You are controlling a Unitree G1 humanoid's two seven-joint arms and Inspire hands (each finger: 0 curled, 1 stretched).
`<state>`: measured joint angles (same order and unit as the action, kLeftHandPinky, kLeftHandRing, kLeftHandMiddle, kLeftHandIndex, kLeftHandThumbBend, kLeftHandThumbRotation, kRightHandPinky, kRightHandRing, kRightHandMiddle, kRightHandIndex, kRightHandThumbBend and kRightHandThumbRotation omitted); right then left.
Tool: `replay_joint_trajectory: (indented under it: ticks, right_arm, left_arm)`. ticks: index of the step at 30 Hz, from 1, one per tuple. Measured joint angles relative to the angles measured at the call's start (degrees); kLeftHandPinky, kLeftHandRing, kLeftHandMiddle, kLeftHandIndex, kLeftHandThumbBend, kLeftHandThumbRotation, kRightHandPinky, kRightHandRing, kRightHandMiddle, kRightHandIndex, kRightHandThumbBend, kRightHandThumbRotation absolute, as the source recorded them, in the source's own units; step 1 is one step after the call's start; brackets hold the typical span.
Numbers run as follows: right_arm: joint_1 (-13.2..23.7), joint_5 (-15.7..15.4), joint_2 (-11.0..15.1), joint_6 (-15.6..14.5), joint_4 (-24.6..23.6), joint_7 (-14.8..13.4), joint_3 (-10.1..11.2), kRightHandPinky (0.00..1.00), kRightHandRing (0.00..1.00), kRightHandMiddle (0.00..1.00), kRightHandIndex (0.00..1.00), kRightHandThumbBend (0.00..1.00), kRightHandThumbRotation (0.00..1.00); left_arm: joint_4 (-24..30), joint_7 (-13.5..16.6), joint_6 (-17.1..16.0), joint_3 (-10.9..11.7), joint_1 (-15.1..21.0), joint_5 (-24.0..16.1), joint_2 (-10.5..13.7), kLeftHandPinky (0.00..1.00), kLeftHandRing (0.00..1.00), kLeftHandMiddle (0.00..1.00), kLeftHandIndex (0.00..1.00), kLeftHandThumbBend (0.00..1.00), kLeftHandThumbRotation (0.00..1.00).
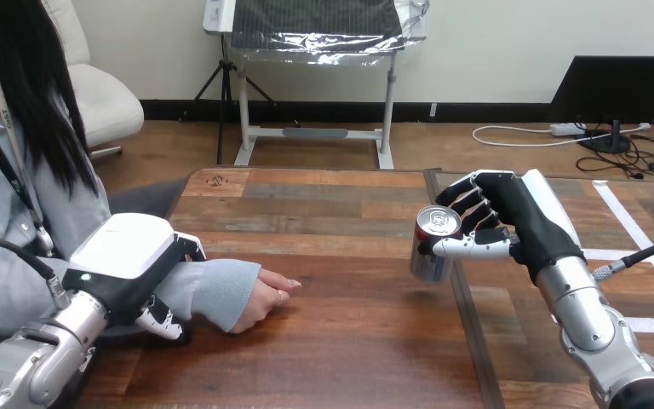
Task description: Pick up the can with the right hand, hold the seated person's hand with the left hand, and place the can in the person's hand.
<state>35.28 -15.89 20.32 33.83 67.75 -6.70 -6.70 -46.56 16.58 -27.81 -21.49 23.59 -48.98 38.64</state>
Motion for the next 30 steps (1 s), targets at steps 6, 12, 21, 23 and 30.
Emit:
replay_joint_trajectory:
  ticks: [6,12,21,23,30]
  right_arm:
    - [0.0,-0.1,-0.1,-0.2,0.1,0.0,0.0,0.38,0.43,0.5,0.54,0.77,0.0]
    - [0.0,-0.1,-0.1,-0.2,0.2,0.0,0.0,0.38,0.43,0.51,0.55,0.76,0.0]
    - [-0.1,-0.1,-0.2,-0.2,0.4,0.0,0.0,0.39,0.44,0.51,0.55,0.76,0.0]
    - [-0.1,-0.1,-0.2,-0.2,0.4,0.0,0.0,0.39,0.44,0.51,0.55,0.76,0.0]
    - [-0.1,-0.1,-0.3,-0.2,0.5,0.0,0.0,0.39,0.44,0.51,0.55,0.76,0.0]
  left_arm:
    - [0.0,0.1,-0.2,0.0,0.0,0.1,0.0,0.48,0.52,0.56,0.59,1.0,0.01]
    - [-0.4,0.5,-0.4,0.0,0.0,0.1,-0.1,0.48,0.52,0.56,0.59,1.0,0.0]
    - [-0.7,0.9,-0.6,0.0,0.0,0.1,-0.1,0.47,0.51,0.55,0.58,0.99,0.0]
    - [-0.7,0.9,-0.6,0.0,0.0,0.2,-0.1,0.47,0.51,0.54,0.57,0.99,0.0]
    - [-0.8,1.0,-0.7,0.0,0.0,0.4,-0.1,0.45,0.47,0.51,0.53,0.98,0.0]
